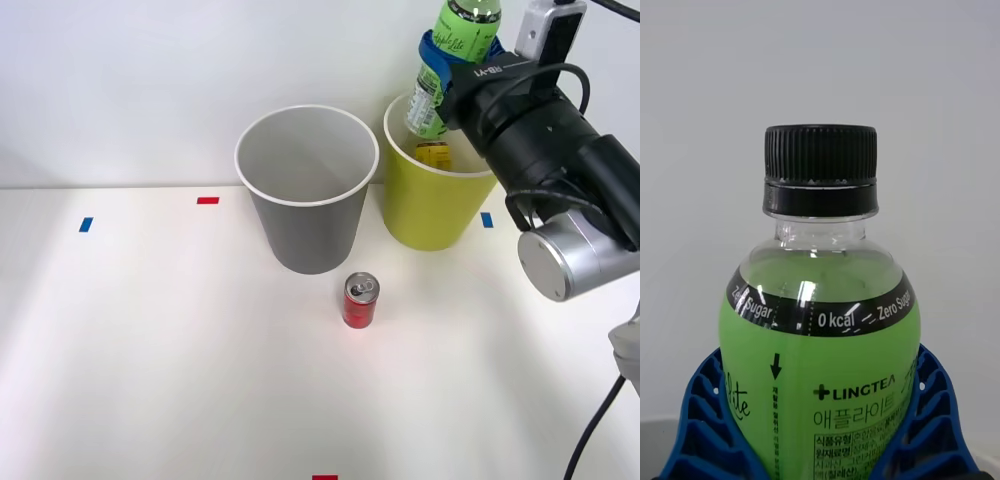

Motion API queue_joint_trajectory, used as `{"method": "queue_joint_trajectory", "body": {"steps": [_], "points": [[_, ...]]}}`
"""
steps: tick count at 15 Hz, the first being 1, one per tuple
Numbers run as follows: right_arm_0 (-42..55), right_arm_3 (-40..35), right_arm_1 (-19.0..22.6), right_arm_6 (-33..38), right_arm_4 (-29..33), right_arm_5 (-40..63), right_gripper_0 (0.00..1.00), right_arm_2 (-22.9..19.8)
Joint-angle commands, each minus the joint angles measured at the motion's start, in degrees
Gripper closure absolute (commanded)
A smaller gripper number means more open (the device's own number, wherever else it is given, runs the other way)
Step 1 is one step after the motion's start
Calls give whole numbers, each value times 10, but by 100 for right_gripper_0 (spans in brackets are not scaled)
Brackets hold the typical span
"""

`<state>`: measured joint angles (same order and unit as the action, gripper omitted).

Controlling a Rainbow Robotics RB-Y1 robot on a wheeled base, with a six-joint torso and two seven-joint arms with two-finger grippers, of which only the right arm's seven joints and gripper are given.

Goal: Put cans in the gray bin, plastic bottles in the light green bin

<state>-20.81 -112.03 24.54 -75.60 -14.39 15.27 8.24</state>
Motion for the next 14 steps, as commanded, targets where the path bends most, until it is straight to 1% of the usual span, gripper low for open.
{"method": "queue_joint_trajectory", "body": {"steps": [1, 4, 7, 8, 9, 10, 11, 14], "points": [[-28, 47, -4, 0, 19, -1, 100, -5], [-57, 92, -14, 2, 30, -1, 100, -5], [-61, 101, -25, 3, 39, -1, 100, -8], [-61, 101, -27, 5, 45, 0, 90, -8], [-61, 101, -26, 6, 50, -1, 57, -9], [-61, 101, -26, 7, 52, -1, 10, -8], [-61, 101, -26, 6, 52, 0, 0, -9], [-60, 101, -27, 6, 72, 0, 0, -8]]}}
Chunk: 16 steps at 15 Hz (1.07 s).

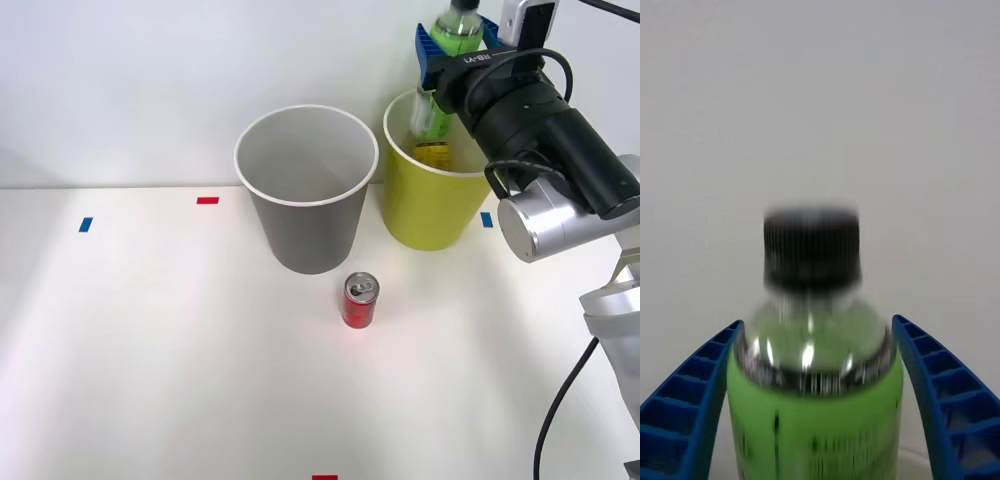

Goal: Put cans in the gray bin, plastic bottles in the light green bin

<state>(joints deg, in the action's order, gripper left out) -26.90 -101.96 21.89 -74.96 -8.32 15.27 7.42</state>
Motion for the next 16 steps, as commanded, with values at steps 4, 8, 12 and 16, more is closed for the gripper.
{"method": "queue_joint_trajectory", "body": {"steps": [4, 8, 12, 16], "points": [[26, -27, -1, -2, 25, -3, 0, 0], [144, -148, -1, 0, 32, -4, 0, 7], [295, -281, -7, 1, 97, -4, 0, 7], [446, -388, -18, 2, 130, -16, 0, 8]]}}
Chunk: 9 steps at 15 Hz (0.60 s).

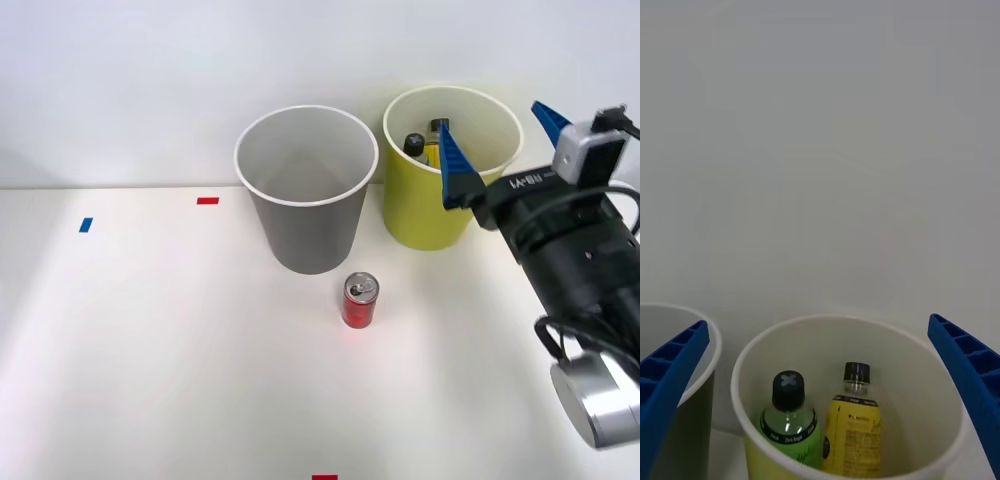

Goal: Put cans in the gray bin, plastic bottles in the light green bin

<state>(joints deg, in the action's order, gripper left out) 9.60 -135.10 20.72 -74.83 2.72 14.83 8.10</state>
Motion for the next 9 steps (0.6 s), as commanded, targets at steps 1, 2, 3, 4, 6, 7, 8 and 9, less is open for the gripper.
{"method": "queue_joint_trajectory", "body": {"steps": [1, 2, 3, 4, 6, 7, 8, 9], "points": [[121, -61, -9, 2, 31, -45, 0, 1], [158, -61, -10, 4, 31, -79, 0, -1], [192, -61, -11, 5, 31, -107, 0, -5], [219, -61, -15, 5, 31, -125, 0, -5], [277, -61, -23, 7, 29, -158, 0, -5], [303, -61, -26, 8, 26, -169, 0, -5], [329, -61, -28, 8, 26, -178, 0, -4], [356, -61, -30, 8, 25, -181, 0, 1]]}}
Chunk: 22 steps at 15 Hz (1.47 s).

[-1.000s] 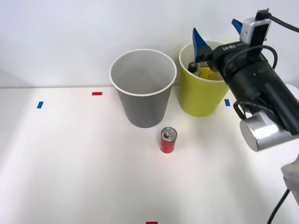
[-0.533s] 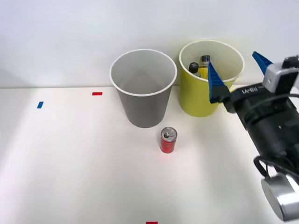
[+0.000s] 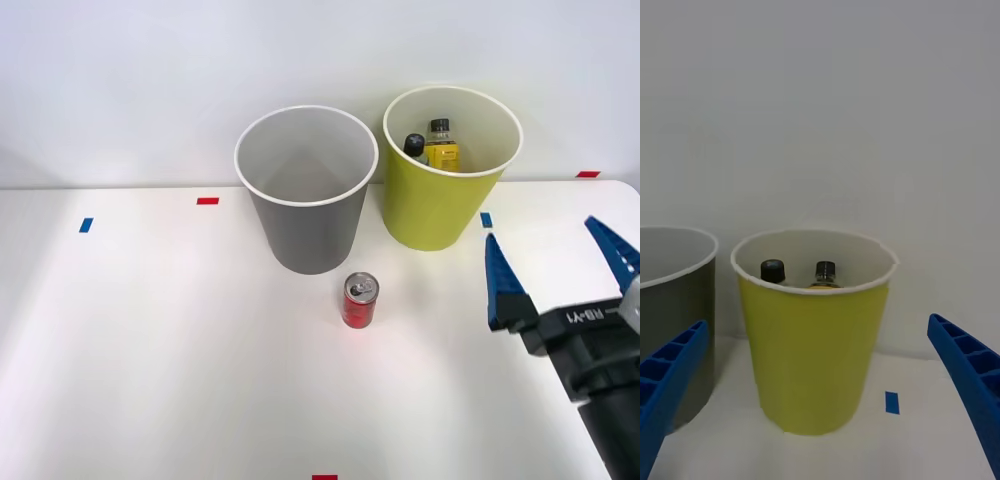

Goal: Put cans in the gray bin, plastic bottles in the light green bin

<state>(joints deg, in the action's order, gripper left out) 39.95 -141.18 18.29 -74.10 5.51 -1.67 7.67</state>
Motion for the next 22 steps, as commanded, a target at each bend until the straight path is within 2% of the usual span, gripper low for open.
{"method": "queue_joint_trajectory", "body": {"steps": [1, 5, 12, 19, 22], "points": [[72, 0, -11, 1, -2, -15, 0, 11], [103, 38, -38, 2, -4, -20, 0, 32], [75, 255, -72, -6, 1, -217, 0, 19], [93, 265, -70, -18, 6, -221, 0, 15], [92, 265, -58, -18, 25, -216, 0, 31]]}}
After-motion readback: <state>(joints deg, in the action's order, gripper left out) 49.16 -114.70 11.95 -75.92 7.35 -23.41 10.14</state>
